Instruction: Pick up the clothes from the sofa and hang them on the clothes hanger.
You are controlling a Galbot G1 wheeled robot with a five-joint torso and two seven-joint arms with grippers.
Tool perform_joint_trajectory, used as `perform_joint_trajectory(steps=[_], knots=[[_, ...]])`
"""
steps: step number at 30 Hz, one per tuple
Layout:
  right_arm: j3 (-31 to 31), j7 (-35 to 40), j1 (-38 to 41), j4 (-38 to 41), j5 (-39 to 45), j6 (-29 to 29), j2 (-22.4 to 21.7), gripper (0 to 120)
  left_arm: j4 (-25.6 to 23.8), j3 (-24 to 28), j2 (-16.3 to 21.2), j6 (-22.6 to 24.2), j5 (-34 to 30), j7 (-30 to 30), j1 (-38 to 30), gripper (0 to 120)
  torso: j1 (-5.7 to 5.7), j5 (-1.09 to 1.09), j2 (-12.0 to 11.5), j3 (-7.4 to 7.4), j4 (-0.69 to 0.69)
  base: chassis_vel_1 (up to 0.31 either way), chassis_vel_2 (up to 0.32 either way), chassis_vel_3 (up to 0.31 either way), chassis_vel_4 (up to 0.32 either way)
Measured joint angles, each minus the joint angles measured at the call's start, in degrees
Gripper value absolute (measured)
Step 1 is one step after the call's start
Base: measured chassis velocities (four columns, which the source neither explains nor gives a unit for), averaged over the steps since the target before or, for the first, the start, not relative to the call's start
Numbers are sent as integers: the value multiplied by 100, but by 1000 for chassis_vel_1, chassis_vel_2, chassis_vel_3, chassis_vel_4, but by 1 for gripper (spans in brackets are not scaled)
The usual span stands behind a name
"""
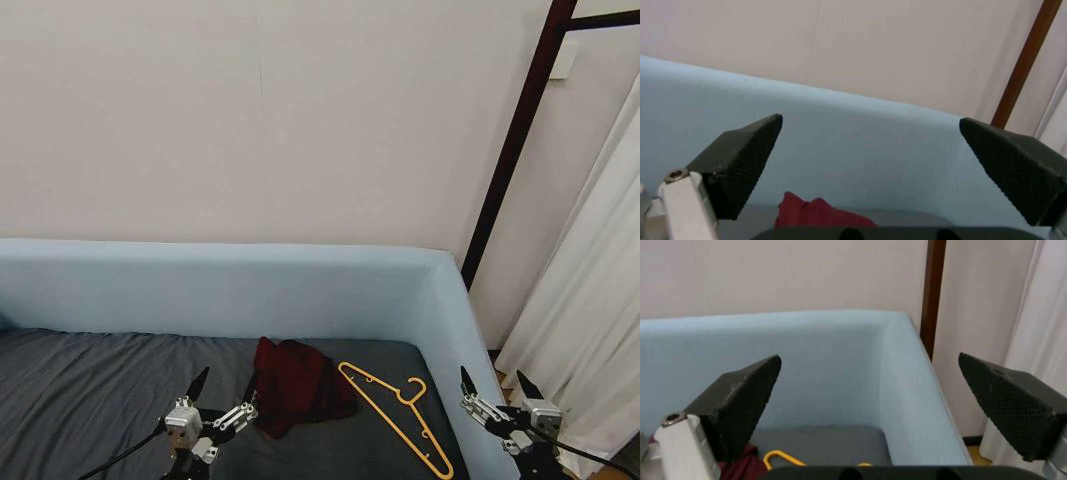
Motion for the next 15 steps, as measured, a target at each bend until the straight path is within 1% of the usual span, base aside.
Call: perform_joint_trajectory(steps=[4, 15], knots=[[-12, -50, 39, -97, -20, 63, 0, 100, 0, 4, -8, 0, 0, 0, 17, 100, 0, 0, 0, 0, 1, 0, 0, 0, 0], [-6, -56, 57, -51, 23, 71, -36, 100, -21, 6, 14, -2, 9, 10, 62, 100, 0, 0, 0, 0, 1, 0, 0, 0, 0]])
